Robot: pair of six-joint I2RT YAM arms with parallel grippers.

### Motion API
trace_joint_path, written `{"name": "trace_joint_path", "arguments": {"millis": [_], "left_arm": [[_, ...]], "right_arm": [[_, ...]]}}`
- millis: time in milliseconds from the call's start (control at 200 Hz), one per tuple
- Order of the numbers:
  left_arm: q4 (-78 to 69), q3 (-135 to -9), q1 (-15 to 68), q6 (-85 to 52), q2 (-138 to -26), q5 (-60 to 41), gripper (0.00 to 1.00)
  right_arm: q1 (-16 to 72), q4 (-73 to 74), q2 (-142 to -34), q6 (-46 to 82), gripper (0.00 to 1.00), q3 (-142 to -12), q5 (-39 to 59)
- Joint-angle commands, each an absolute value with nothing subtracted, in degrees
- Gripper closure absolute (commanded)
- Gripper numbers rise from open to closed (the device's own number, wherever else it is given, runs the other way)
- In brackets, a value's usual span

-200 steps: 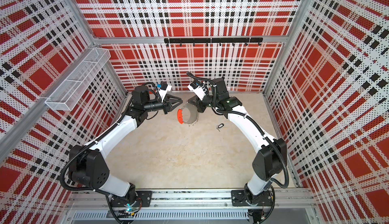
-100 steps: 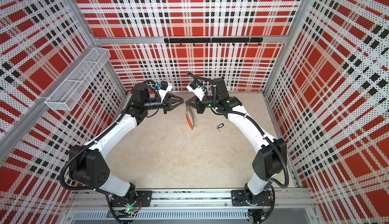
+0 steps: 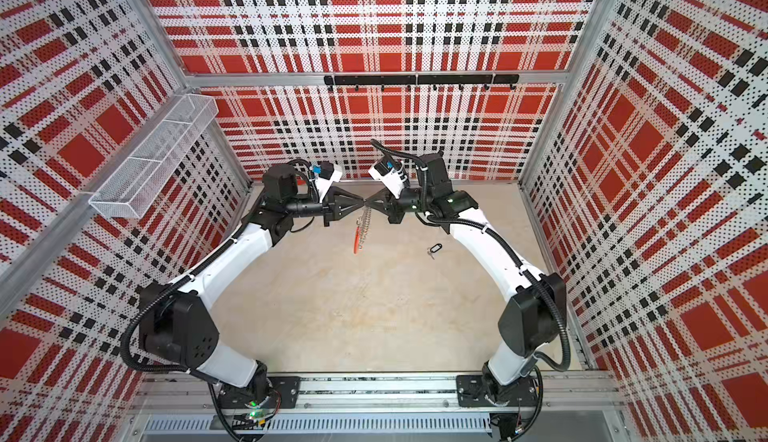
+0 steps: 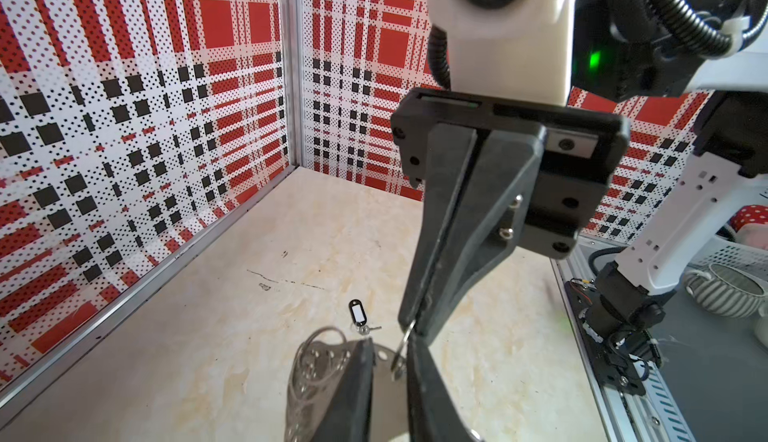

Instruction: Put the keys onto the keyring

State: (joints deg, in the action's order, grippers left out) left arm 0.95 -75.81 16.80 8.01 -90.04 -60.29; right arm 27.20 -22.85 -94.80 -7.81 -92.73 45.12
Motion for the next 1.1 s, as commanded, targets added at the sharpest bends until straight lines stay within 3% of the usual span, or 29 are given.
{"name": "trace_joint_path", "arguments": {"millis": [0, 150, 281, 381, 556, 646, 737, 842, 1092], "left_arm": [[1.8, -77.3, 17.0, 8.4, -90.9, -62.1, 0.80], [1.8, -77.6, 17.1, 8.2, -91.2, -62.7, 0.87], [1.8, -77.6, 17.1, 8.2, -91.5, -63.1, 1.00], [1.0, -77.4, 17.3, 8.1, -91.2, -63.0, 1.00], [-20.3, -70.3, 17.4, -7.8, -89.1, -60.9, 1.00], [-37.3, -64.7, 17.4, -20.5, -88.0, -57.8, 1.00], [-52.2, -60.2, 17.3, -31.9, -87.8, -52.7, 1.00], [-67.4, -56.4, 17.1, -42.9, -88.6, -47.7, 1.00], [-81.8, -54.8, 18.1, -53.4, -89.8, -40.4, 1.00]], "right_arm": [[26.9, -20.4, -92.8, -7.9, 1.00, -92.9, 47.8], [26.9, -20.1, -93.0, -7.4, 1.00, -92.9, 48.3], [27.1, -20.1, -93.2, -7.2, 1.00, -92.9, 48.5], [27.2, -19.7, -93.2, -6.8, 1.00, -92.9, 48.2], [27.2, -13.5, -91.2, -1.5, 1.00, -90.6, 44.4], [26.5, -6.4, -88.9, 3.9, 0.56, -87.3, 41.2], [25.0, 4.2, -85.6, 12.0, 0.46, -81.3, 39.5], [22.9, 17.6, -82.1, 21.9, 0.45, -73.8, 38.1], [22.1, 27.0, -83.8, 31.3, 0.64, -70.2, 40.0]]}}
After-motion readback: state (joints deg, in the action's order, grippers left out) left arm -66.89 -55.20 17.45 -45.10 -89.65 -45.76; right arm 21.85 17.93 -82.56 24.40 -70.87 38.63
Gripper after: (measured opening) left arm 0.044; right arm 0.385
